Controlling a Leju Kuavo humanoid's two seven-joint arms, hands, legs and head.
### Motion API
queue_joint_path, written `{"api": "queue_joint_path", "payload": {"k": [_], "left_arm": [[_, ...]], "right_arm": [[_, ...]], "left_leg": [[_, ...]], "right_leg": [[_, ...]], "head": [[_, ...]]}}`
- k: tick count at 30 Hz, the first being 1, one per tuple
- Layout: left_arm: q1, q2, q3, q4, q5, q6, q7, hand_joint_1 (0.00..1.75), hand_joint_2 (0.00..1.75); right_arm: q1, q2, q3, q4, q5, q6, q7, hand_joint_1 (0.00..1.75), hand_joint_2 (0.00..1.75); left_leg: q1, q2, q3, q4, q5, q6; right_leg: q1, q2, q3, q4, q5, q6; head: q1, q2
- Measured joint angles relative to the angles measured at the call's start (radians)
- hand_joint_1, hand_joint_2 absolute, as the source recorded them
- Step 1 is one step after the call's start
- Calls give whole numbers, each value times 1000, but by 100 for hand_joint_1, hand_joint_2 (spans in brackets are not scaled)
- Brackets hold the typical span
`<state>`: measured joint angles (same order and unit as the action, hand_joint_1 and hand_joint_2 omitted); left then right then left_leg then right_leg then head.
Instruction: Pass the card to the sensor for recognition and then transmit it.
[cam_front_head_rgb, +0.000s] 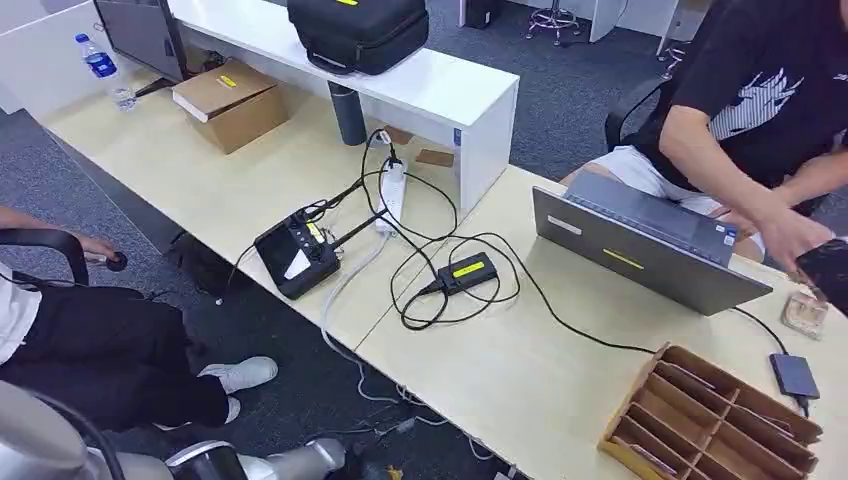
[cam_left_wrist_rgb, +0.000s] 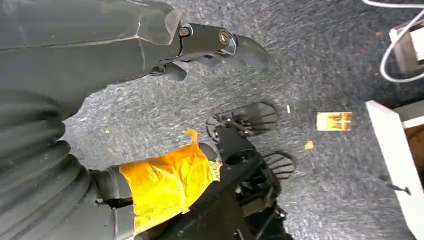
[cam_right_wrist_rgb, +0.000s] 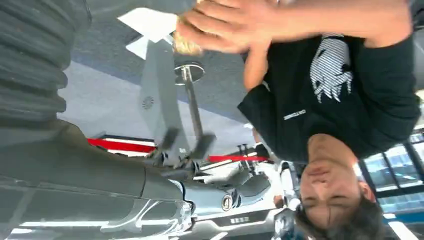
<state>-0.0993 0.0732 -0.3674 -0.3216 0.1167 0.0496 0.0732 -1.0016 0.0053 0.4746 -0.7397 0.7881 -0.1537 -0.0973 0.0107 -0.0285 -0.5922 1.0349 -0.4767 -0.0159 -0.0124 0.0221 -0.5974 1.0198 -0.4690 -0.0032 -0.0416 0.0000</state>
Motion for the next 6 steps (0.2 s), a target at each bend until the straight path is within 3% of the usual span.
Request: {"api": "queue_joint_path", "payload": {"k": [6], "left_arm": [[14,5,0,16,-1,0,0,0,175]], "right_arm": [[31,-40,13,-104,-1,-31,-10,0,175]], "left_leg": [[0,0,0,0,0,0]], "right_leg": [[0,0,0,0,0,0]], "head": [[0,0]]}}
